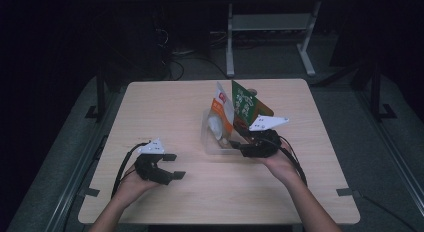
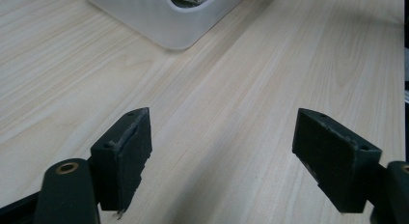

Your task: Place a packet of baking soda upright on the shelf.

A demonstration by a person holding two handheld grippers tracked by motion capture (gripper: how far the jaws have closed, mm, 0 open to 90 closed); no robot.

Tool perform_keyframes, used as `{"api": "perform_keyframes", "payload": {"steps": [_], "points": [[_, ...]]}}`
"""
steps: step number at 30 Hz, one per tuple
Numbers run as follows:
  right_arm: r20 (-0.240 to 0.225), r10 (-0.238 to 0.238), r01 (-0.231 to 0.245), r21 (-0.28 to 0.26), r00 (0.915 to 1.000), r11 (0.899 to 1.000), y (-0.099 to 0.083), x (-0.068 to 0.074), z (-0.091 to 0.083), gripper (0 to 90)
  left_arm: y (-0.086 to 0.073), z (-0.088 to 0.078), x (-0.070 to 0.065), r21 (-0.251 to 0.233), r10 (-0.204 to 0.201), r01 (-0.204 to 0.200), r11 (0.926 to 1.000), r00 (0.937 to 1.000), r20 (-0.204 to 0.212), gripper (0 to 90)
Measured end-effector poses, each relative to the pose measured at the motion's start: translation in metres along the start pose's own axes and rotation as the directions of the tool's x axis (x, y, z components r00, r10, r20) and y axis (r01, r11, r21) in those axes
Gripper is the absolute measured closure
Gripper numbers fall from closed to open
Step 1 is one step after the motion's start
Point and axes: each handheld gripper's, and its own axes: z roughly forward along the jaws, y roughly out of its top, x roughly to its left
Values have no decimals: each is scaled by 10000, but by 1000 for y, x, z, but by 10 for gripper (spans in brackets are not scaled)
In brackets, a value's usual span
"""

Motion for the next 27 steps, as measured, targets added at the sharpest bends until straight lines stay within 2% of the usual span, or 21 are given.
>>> {"api": "perform_keyframes", "payload": {"steps": [10,16,21,27], "points": [[-435,137,-124,296,9990,9995,-23,2,-19,356,1,1,-2,214,281,-281,9994,9996,-15,174],[-507,308,-278,585,9982,9979,-40,5,-28,319,1,3,-4,299,404,-407,9987,9991,99,174],[-548,158,-118,740,9984,9972,-55,6,-31,259,1,5,-8,419,578,-595,9973,9975,401,173],[-674,-205,297,1382,9975,9900,-75,7,-25,202,0,8,-12,548,836,-879,9946,9937,752,174]]}}
